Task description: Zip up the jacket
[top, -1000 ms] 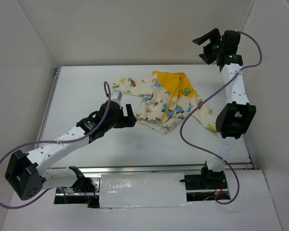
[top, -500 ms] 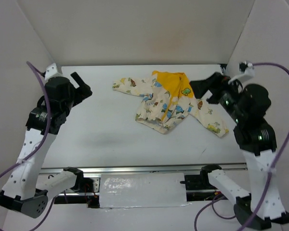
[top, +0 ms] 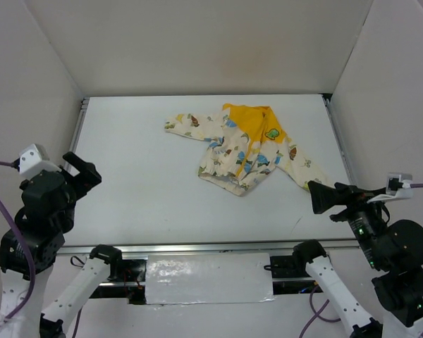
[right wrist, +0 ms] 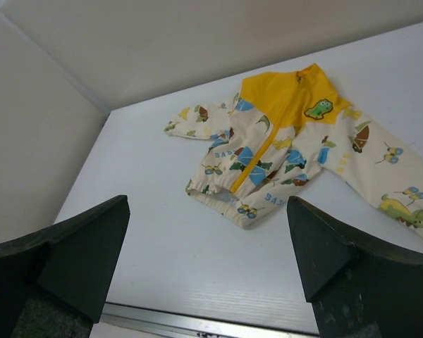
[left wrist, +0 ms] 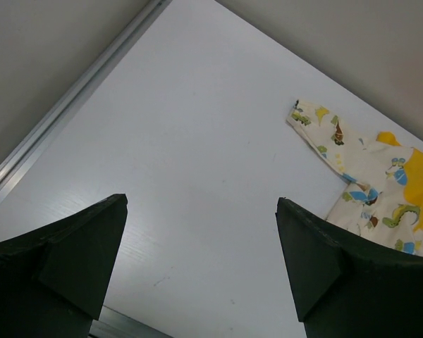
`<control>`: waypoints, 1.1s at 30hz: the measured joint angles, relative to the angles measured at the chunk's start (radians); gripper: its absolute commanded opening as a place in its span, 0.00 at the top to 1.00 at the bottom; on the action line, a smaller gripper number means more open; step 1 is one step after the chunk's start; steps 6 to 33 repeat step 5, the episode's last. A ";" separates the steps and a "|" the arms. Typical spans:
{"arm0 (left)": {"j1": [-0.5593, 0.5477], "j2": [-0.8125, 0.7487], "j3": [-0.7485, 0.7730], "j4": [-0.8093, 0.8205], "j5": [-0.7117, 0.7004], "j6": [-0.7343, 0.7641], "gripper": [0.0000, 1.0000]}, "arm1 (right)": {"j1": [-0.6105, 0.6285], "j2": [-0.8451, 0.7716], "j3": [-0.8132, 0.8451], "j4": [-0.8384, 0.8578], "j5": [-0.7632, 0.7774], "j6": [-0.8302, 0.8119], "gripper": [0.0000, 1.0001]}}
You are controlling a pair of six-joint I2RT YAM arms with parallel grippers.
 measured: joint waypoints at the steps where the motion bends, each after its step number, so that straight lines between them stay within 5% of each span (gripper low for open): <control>1: 0.000 -0.011 -0.008 -0.011 -0.006 0.002 0.01 | 0.000 -0.003 0.012 -0.016 0.006 -0.001 0.00; 33: 0.000 -0.019 -0.013 -0.053 -0.032 0.018 0.01 | 0.000 -0.003 0.023 -0.042 0.024 -0.003 0.00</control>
